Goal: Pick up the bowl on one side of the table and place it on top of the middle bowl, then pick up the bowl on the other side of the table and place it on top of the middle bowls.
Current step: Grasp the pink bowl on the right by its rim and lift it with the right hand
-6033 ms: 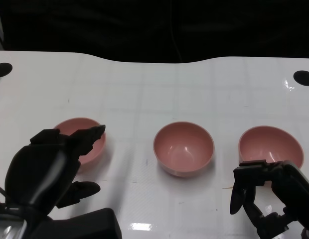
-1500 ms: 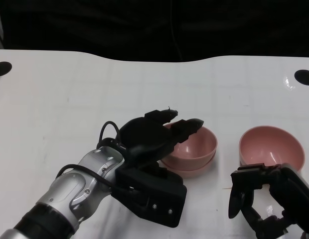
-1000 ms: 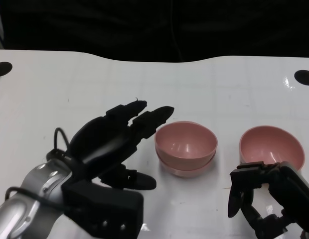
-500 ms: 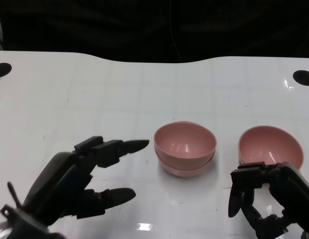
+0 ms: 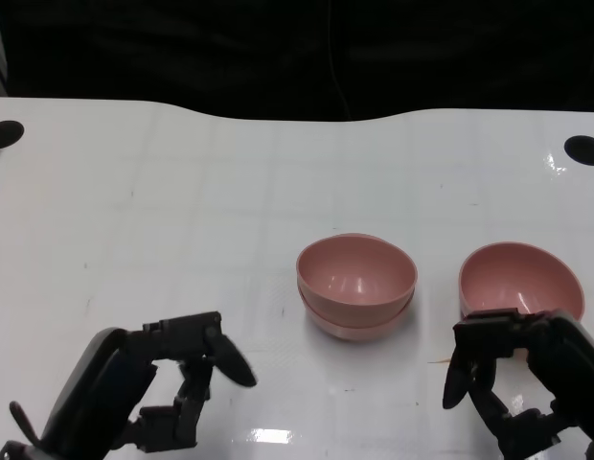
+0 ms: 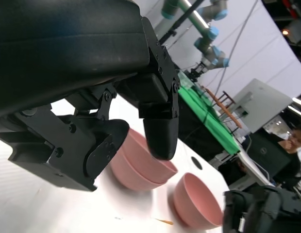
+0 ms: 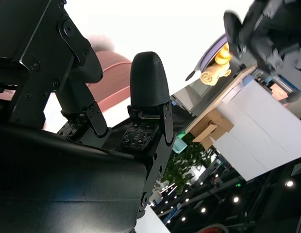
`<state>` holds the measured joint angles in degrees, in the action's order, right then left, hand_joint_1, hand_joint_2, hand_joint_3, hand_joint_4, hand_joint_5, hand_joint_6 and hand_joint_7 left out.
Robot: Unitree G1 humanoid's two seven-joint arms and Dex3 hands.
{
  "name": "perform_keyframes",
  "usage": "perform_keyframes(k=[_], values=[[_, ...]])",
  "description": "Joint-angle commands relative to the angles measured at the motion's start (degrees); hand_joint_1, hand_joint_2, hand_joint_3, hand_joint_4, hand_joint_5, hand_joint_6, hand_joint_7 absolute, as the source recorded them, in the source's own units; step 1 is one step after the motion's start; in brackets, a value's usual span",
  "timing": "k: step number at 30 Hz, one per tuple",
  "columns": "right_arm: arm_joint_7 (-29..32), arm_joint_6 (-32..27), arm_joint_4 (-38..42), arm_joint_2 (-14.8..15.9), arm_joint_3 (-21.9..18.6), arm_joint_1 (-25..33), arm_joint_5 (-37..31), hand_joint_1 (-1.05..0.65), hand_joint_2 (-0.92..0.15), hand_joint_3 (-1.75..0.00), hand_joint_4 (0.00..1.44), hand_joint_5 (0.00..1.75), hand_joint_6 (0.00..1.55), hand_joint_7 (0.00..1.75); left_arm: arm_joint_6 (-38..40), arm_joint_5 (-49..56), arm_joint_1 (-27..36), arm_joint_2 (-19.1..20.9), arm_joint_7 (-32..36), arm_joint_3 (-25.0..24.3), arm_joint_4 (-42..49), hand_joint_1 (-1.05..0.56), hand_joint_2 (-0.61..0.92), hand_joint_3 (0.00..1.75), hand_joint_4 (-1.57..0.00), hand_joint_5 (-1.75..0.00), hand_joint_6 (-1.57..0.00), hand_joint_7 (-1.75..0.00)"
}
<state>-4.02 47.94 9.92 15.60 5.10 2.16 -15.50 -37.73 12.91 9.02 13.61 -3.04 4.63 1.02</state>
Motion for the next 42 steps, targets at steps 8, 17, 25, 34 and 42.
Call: perform_keyframes(k=[8, 17, 25, 34, 42], values=[[4.7, -17.8, -15.2, -1.7, -5.4, 3.8, -10.9, -0.18, -0.56, -0.53, 0.47, 1.03, 0.45, 0.71, -1.4, -1.7, -1.6, 0.3, -0.7, -0.8, 3.2, 0.09, 0.18, 1.7, -0.94, -1.72, -0.88, -1.48], [0.3, -39.5, -30.3, -0.9, -4.8, 6.1, -22.9, -0.4, -0.79, 0.0, 0.29, 0.74, 0.36, 0.3, -1.0, -1.6, -1.7, 0.7, -1.1, -0.8, 2.9, 0.09, 0.19, 1.69, -0.94, -1.72, -0.89, -1.47], [-5.9, -49.0, -34.3, 2.1, -2.7, 5.1, -32.0, -0.45, -0.78, 0.0, 0.33, 0.51, 0.43, 0.12, -0.3, -1.3, -1.8, 0.8, -1.3, -0.5, 2.1, 0.08, 0.19, 1.67, -0.94, -1.7, -0.88, -1.46], [-14.7, -55.2, -31.2, 6.5, 1.2, 0.1, -37.8, -0.46, -0.83, -0.01, 0.45, 0.28, 0.5, 0.03, 0.3, -0.8, -2.4, 0.5, -1.7, -0.2, 1.5, 0.09, 0.19, 1.67, -0.94, -1.7, -0.87, -1.47], [-16.7, -58.0, -20.5, 8.3, 6.0, -6.9, -41.4, -0.43, -0.84, -0.01, 0.57, 0.12, 0.52, 0.0, -0.8, -1.0, -3.0, 0.6, -1.7, -0.1, 2.2, 0.09, 0.17, 1.69, -0.95, -1.67, -0.88, -1.46]])
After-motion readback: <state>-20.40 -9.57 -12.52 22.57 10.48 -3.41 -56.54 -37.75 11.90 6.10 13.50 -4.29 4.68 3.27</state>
